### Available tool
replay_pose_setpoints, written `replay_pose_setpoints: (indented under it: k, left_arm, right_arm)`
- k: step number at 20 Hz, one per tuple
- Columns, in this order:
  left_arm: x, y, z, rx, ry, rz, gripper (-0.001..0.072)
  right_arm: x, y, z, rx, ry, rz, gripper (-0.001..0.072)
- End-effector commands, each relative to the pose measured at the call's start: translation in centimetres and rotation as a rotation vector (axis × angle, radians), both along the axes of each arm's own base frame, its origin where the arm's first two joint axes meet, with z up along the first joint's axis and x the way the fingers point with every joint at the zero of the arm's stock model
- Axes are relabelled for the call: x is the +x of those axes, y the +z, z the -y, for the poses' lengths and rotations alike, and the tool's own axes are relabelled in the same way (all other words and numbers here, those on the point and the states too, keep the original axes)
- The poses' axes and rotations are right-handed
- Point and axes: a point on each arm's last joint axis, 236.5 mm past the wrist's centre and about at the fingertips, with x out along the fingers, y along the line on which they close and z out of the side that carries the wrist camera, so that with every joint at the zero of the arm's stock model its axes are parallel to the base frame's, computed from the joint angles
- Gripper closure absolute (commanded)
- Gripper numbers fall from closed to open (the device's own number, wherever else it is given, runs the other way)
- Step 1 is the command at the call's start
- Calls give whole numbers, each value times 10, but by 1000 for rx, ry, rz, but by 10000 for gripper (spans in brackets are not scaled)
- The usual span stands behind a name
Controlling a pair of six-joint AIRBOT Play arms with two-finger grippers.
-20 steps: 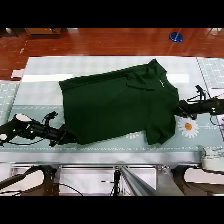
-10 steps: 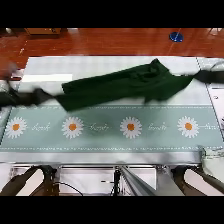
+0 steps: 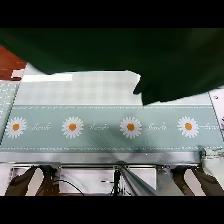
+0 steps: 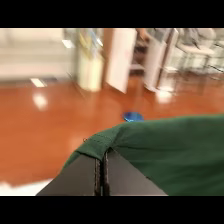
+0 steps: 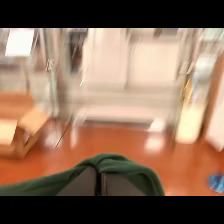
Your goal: Fold the shirts.
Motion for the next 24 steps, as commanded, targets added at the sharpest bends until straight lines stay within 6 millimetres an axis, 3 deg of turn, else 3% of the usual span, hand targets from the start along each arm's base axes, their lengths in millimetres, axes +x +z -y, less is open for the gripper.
replay_pose_setpoints:
  k: [1, 5, 7, 8, 10, 13, 17, 19, 21, 24]
  left_arm:
    - [-65, 9, 8, 90, 117, -24, 687]
    - [-109, -28, 16, 141, 144, -165, 687]
    - [-120, -46, 3, 153, 196, -234, 687]
    - [-120, -52, -9, 149, 232, -262, 687]
    - [-113, -62, -13, 134, 205, -311, 688]
    - [-75, -117, -22, 128, 142, -519, 687]
    - [-10, -249, -44, 67, 78, -929, 687]
    - [26, -306, -50, 20, 54, -1015, 687]
    - [63, -345, -59, -9, 53, -1036, 687]
    - [124, -379, -65, -76, 23, -1038, 687]
  right_arm:
    - [-77, 28, -8, -25, -110, 37, 671]
    - [-130, 7, -13, -56, -188, -34, 671]
    - [-146, 4, -8, -67, -235, -30, 672]
    - [-146, -3, -6, -64, -240, -62, 672]
    - [-131, -46, 6, -60, -238, -267, 672]
    - [-88, -123, 15, -37, -154, -626, 672]
    - [0, -210, 38, 12, -99, -928, 672]
    - [51, -254, 53, 44, -82, -1045, 672]
    - [104, -294, 54, 105, -22, -1113, 671]
    - [182, -340, 41, 213, 111, -1090, 671]
